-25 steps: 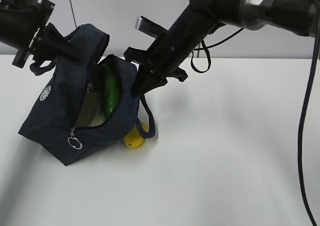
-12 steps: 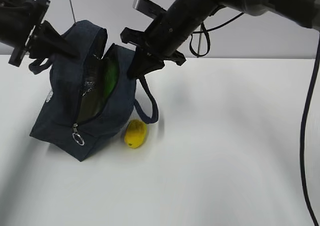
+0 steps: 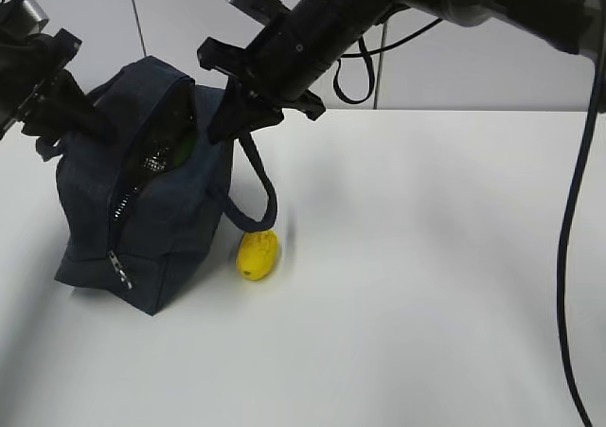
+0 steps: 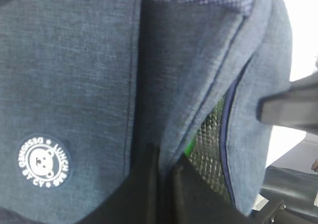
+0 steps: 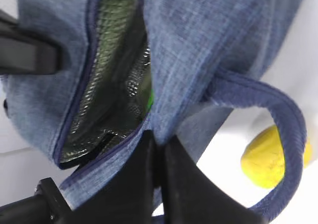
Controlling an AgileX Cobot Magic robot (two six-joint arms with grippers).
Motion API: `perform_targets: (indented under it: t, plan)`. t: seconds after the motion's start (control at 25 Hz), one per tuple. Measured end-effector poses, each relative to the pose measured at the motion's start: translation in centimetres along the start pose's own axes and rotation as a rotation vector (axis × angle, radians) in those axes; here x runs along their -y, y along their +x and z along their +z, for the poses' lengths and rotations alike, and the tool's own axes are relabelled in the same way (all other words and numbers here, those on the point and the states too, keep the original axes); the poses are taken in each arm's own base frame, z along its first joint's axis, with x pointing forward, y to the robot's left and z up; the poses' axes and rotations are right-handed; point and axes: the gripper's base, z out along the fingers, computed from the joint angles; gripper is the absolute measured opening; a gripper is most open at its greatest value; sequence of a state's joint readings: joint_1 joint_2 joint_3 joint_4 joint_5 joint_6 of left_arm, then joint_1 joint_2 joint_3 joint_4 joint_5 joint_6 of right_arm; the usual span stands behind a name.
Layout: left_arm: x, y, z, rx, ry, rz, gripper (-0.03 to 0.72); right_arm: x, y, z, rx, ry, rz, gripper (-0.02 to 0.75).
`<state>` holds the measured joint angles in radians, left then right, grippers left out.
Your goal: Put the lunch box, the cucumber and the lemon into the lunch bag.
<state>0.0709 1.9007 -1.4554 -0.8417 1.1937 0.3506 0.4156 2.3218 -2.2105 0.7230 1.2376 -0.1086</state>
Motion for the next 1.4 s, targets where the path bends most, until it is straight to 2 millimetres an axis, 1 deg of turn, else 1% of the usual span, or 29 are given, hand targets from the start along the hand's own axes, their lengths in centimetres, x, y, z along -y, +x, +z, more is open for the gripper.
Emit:
perform_targets:
  t: [0.12, 0.4, 0.72, 0.8, 0.88, 0.92, 1.08, 1.12, 1.24, 1.4]
  plan:
    - [0.0, 0.0, 0.0, 0.000, 0.000, 0.000, -0.013, -0.5, 0.0, 0.2, -0.001, -0.004, -0.012, 0.003]
    - [-0.2, 0.1, 0.0, -0.009, -0.023, 0.008, -0.013, -0.5, 0.0, 0.1, 0.000, -0.004, -0.013, 0.003]
    - [-1.1, 0.0, -0.7, 0.003, -0.043, -0.012, -0.013, -0.5, 0.0, 0.1, 0.000, -0.008, -0.012, 0.004]
    - [-1.2, 0.0, -0.7, 0.003, -0.049, -0.013, -0.013, -0.5, 0.0, 0.1, 0.000, -0.008, -0.014, 0.017]
    - [-1.2, 0.0, -0.7, 0.001, -0.053, -0.011, -0.013, -0.6, 0.0, 0.1, 0.001, -0.010, -0.013, 0.067]
    - [-1.2, 0.0, -0.7, 0.001, -0.054, -0.011, -0.013, -0.6, 0.0, 0.1, 0.001, -0.010, -0.014, 0.115]
    - [-1.4, 0.0, -0.7, -0.006, -0.073, -0.003, -0.013, -0.6, 0.0, 0.1, 0.003, -0.016, -0.017, 0.371]
    - [-1.5, 0.1, -0.8, -0.008, -0.083, 0.000, -0.013, -0.7, 0.0, 0.1, 0.005, -0.017, -0.020, 0.417]
    - [-2.1, 0.1, -1.1, -0.008, -0.109, -0.016, -0.013, -1.0, -0.3, -0.3, 0.019, -0.021, -0.046, 0.470]
    - [-3.7, -0.1, -2.5, 0.018, -0.133, -0.058, -0.013, -1.6, -0.6, -0.9, 0.042, -0.028, -0.101, 0.483]
